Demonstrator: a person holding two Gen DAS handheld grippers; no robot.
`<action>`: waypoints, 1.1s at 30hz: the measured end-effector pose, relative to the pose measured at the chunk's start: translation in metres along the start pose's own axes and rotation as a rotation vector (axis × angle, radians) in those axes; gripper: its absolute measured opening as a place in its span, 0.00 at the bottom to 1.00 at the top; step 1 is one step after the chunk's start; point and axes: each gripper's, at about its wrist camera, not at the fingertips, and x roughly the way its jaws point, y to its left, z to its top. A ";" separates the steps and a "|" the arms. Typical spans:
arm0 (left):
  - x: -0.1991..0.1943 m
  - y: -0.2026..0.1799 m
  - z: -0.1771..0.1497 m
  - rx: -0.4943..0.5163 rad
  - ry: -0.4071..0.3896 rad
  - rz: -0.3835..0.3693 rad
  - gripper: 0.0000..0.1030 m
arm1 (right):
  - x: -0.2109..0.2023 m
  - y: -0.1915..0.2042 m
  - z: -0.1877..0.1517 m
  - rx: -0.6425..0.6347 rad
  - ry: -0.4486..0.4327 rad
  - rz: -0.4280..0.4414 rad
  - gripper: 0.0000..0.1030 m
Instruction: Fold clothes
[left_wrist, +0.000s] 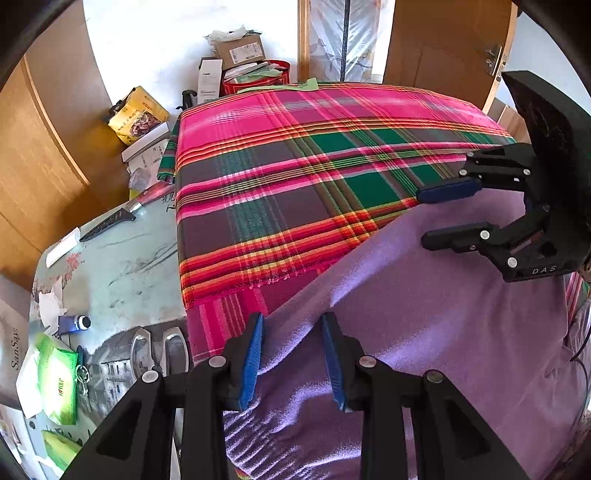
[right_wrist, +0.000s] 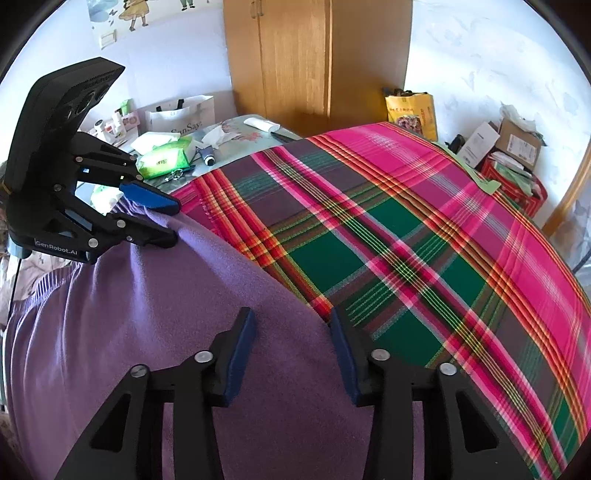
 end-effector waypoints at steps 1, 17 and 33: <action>0.000 0.000 0.000 -0.003 0.000 0.000 0.31 | 0.000 0.000 0.000 0.003 -0.003 0.001 0.37; -0.006 0.002 -0.003 -0.031 -0.022 0.038 0.03 | -0.011 0.018 -0.007 -0.012 -0.044 -0.085 0.05; -0.055 -0.013 -0.014 -0.012 -0.114 0.068 0.03 | -0.076 0.069 -0.014 -0.047 -0.117 -0.125 0.05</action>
